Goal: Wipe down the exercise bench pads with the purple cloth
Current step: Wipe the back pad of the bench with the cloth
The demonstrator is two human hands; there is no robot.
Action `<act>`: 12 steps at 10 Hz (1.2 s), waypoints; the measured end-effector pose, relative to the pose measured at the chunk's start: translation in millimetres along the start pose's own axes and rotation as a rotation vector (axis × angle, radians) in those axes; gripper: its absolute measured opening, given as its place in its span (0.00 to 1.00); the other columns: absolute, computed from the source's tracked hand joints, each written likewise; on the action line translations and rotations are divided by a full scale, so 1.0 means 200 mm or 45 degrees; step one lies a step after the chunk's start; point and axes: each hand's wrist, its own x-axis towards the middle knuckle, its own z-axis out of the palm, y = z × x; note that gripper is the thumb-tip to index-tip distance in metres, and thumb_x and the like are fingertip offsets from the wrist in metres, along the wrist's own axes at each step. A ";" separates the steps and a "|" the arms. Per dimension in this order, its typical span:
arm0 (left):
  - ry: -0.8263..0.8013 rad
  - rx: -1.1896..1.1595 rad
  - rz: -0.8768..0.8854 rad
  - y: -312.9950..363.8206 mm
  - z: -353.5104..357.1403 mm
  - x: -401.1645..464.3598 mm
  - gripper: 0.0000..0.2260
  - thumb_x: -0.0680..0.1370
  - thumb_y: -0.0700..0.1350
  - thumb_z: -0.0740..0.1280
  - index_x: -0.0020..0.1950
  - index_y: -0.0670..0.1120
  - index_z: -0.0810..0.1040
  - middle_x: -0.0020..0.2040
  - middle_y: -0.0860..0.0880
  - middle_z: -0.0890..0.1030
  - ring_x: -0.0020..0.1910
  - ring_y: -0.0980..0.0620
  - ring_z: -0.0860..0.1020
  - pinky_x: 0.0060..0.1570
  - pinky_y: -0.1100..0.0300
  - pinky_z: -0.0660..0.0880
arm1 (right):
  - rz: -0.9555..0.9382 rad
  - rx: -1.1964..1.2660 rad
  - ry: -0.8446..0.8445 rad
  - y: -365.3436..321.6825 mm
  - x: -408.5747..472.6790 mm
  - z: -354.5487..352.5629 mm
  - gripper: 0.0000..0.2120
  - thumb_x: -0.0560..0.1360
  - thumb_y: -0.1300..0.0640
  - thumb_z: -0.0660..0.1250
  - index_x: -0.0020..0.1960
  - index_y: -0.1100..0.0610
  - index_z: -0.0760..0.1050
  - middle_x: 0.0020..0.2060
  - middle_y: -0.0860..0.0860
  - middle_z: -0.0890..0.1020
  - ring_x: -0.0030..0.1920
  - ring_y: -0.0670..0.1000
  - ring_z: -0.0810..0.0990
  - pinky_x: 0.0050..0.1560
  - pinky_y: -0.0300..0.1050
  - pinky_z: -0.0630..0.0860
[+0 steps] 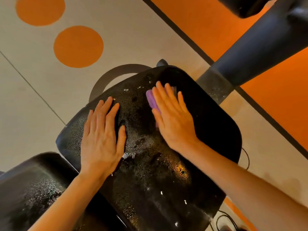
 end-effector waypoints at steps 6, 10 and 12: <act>0.007 0.013 -0.006 0.00 0.01 0.01 0.25 0.81 0.51 0.56 0.76 0.45 0.62 0.78 0.47 0.61 0.79 0.48 0.55 0.78 0.51 0.50 | 0.099 -0.022 0.088 -0.19 0.31 0.00 0.26 0.82 0.49 0.46 0.78 0.56 0.51 0.78 0.55 0.54 0.78 0.55 0.51 0.78 0.56 0.51; 0.025 0.016 -0.008 -0.01 0.02 0.01 0.25 0.81 0.52 0.56 0.76 0.44 0.62 0.78 0.46 0.61 0.79 0.49 0.55 0.78 0.52 0.49 | -0.260 -0.002 0.019 -0.26 0.35 0.00 0.25 0.82 0.51 0.47 0.77 0.55 0.54 0.78 0.53 0.57 0.78 0.53 0.53 0.78 0.53 0.52; 0.061 0.001 0.004 -0.01 0.02 0.01 0.24 0.81 0.51 0.56 0.75 0.44 0.63 0.77 0.46 0.62 0.78 0.48 0.57 0.78 0.51 0.52 | 0.127 0.053 -0.019 0.07 0.43 -0.06 0.24 0.83 0.51 0.45 0.78 0.53 0.48 0.79 0.52 0.49 0.79 0.52 0.45 0.78 0.55 0.44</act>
